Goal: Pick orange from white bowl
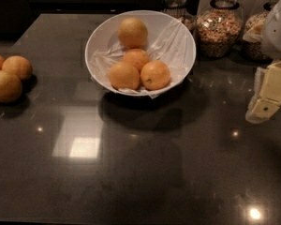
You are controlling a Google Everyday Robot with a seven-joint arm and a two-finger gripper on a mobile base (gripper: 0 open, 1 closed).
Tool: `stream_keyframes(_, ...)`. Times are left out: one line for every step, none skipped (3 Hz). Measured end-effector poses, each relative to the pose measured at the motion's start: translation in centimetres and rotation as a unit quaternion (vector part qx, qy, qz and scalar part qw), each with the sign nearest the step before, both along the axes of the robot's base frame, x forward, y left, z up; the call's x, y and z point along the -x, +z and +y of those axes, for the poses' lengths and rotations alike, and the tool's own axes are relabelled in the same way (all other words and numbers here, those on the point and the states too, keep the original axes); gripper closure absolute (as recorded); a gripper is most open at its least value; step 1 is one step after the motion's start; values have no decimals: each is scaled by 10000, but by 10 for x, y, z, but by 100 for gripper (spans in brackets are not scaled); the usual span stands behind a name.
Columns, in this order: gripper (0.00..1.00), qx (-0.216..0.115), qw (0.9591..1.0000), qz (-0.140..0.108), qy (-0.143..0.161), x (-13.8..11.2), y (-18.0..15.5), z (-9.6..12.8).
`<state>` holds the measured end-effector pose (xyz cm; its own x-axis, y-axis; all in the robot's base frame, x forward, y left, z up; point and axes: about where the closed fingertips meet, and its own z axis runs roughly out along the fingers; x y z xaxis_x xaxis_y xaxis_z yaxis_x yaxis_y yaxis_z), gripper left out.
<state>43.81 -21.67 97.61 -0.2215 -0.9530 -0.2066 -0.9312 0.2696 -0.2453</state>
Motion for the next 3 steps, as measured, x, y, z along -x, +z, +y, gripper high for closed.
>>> stream_keyframes(0,0,10000,0,0,0,0,0)
stream_keyframes(0,-95,9999,-71,27,-3,1,4)
stream_keyframes(0,-524,9983,-258,-14,-23,0,20)
